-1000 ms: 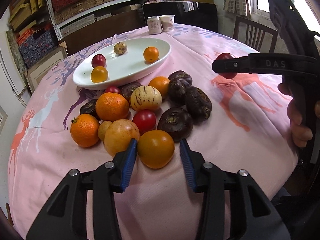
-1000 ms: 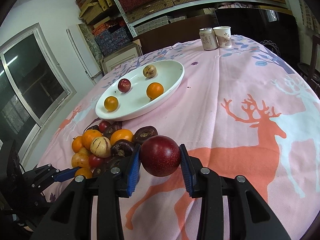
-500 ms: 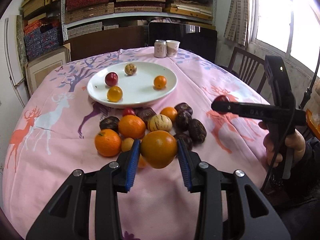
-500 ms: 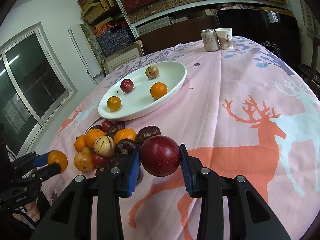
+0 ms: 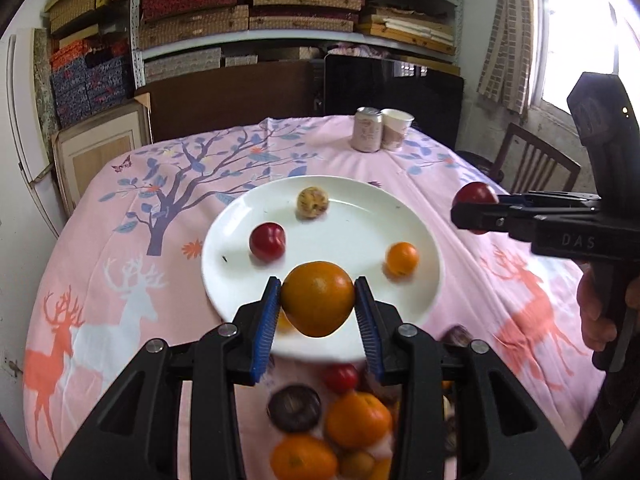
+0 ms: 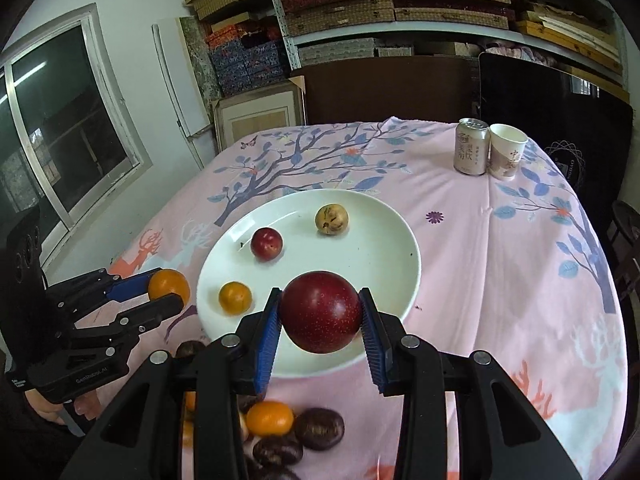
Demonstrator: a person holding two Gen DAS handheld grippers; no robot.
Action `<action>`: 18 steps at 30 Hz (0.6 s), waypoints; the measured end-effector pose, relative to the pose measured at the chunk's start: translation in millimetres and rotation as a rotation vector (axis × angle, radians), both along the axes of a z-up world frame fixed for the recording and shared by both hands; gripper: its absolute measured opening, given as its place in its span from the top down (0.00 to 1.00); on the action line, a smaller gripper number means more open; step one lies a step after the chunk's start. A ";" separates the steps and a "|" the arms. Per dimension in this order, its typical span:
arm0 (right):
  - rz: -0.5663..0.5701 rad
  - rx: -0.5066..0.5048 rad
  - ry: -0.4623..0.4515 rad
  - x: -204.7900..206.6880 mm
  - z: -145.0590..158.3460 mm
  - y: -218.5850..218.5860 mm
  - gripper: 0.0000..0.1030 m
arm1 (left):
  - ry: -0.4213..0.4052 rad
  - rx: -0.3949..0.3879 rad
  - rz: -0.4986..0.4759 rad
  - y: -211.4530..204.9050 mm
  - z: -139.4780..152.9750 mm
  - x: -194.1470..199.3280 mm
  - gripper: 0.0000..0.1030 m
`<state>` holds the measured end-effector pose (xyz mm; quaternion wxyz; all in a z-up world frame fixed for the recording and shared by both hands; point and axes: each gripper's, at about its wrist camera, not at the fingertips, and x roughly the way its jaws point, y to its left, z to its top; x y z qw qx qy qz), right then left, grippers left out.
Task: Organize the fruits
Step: 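Lower both fruits onto the white plate and open both tools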
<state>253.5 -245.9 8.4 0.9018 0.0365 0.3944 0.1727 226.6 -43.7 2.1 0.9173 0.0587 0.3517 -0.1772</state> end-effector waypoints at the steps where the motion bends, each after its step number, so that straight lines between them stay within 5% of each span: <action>1: -0.004 -0.006 0.012 10.4 -6.0 4.5 0.63 | 0.008 0.006 0.008 0.0 -3.9 10.8 0.64; 7: -0.022 -0.024 0.038 46.2 -26.9 22.3 0.62 | 0.050 0.020 0.051 3.0 -22.0 54.6 0.63; 8: -0.028 -0.028 0.026 47.0 -25.6 23.3 0.57 | 0.050 0.016 0.054 4.4 -22.2 57.8 0.58; 9: -0.041 -0.027 0.005 45.0 -22.2 22.4 0.43 | 0.044 0.006 0.066 7.1 -20.8 59.3 0.41; 10: -0.047 -0.022 -0.012 41.8 -18.4 21.1 0.41 | 0.032 -0.002 0.081 11.4 -18.0 57.0 0.23; 11: -0.043 -0.018 -0.018 37.3 -14.6 19.9 0.41 | 0.014 -0.013 0.094 14.7 -13.5 53.4 0.18; 18: -0.051 -0.010 -0.052 -15.1 5.6 -1.1 0.41 | -0.046 -0.051 0.099 33.8 14.4 0.4 0.13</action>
